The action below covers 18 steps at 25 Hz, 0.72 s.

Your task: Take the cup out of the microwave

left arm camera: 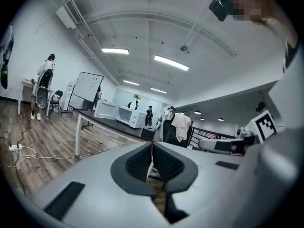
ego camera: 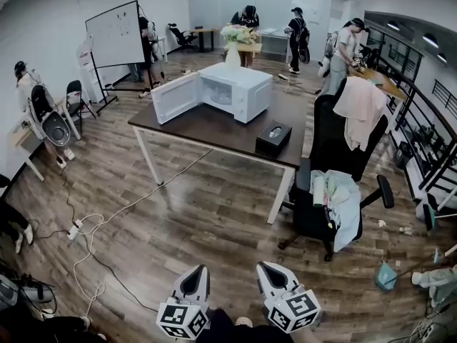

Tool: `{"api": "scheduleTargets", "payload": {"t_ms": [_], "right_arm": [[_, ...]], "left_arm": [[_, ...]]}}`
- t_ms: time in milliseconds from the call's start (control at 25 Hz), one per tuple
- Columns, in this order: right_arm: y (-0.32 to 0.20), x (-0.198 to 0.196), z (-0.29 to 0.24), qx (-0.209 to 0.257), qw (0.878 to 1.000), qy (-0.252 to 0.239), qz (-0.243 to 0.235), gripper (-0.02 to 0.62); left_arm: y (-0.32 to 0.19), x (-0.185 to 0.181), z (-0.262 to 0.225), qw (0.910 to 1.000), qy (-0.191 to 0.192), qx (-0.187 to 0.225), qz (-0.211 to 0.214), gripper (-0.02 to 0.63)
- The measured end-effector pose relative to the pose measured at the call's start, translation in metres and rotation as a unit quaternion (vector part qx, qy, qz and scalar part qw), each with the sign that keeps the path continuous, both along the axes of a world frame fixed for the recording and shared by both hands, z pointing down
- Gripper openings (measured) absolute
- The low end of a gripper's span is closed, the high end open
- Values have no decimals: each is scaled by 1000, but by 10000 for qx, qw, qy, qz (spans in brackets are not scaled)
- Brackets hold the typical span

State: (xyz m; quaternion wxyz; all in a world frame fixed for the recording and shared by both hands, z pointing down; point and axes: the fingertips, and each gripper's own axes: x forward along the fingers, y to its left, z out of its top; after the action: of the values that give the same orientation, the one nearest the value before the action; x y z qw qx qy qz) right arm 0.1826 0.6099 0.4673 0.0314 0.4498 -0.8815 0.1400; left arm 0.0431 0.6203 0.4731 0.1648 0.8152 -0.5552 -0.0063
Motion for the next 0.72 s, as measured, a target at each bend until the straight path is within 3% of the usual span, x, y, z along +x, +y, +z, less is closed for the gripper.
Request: {"api": "scheduleTargets", "payload": {"t_ms": [360, 720], "right_arm": [[-5, 11, -3, -92, 9999, -121, -65, -5], [-48, 10, 5, -111, 9998, -193, -9, -5]], "left_arm": [[-4, 15, -2, 9997, -227, -27, -46, 6], [-50, 6, 3, 9989, -431, 67, -189, 6]]}}
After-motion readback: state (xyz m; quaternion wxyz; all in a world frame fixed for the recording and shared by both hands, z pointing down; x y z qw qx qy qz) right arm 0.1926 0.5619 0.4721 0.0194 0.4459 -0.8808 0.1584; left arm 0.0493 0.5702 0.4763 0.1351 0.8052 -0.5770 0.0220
